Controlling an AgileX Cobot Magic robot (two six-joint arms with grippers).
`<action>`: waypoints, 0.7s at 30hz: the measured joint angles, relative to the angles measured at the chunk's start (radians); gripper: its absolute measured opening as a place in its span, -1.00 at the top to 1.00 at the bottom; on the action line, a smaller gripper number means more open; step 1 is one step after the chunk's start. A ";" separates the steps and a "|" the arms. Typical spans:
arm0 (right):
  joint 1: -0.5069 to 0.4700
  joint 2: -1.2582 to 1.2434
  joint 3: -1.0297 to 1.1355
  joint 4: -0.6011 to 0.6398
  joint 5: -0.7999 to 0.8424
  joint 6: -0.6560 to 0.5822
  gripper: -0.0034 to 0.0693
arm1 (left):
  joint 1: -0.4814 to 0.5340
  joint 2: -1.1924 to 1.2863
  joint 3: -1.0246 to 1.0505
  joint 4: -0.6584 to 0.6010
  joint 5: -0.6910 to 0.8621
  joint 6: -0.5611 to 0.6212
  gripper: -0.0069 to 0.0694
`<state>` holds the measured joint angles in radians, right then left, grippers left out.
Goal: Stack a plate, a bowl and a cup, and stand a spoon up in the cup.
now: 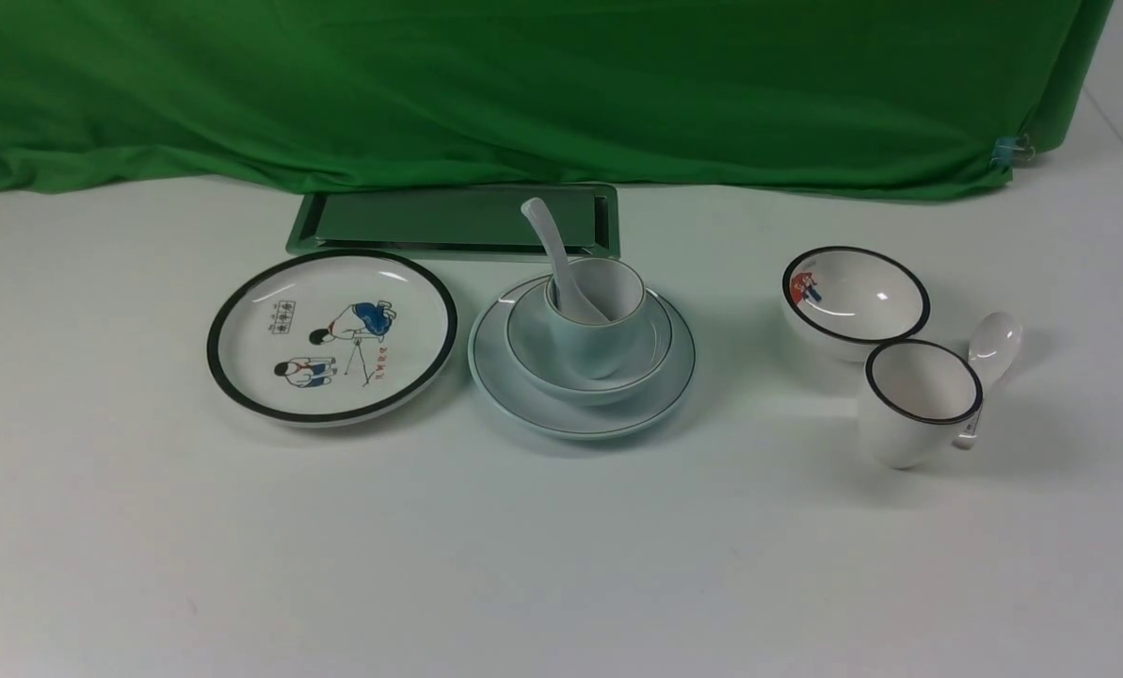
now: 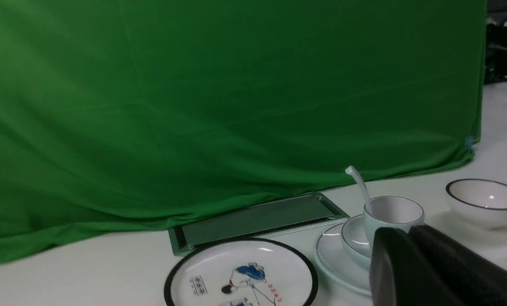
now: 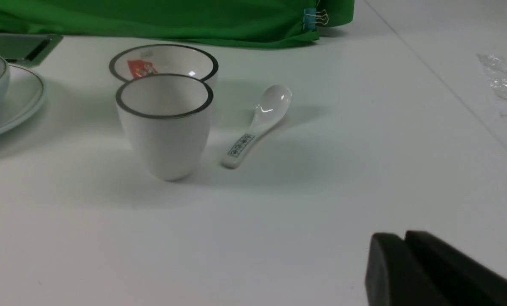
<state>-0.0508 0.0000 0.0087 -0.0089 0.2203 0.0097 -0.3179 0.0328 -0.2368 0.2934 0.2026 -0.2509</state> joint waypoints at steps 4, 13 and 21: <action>0.000 0.000 0.000 0.000 0.000 0.000 0.66 | 0.112 0.000 0.062 -0.162 -0.041 0.092 0.89; 0.000 0.000 0.000 0.000 0.000 0.000 0.60 | 0.325 -0.022 0.192 -0.329 -0.104 0.321 0.89; 0.000 0.000 0.000 0.000 0.000 0.000 0.56 | 0.336 -0.031 0.242 -0.372 -0.026 0.320 0.89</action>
<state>-0.0508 -0.0005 0.0087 -0.0089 0.2206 0.0097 0.0182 0.0021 0.0051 -0.0786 0.1770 0.0689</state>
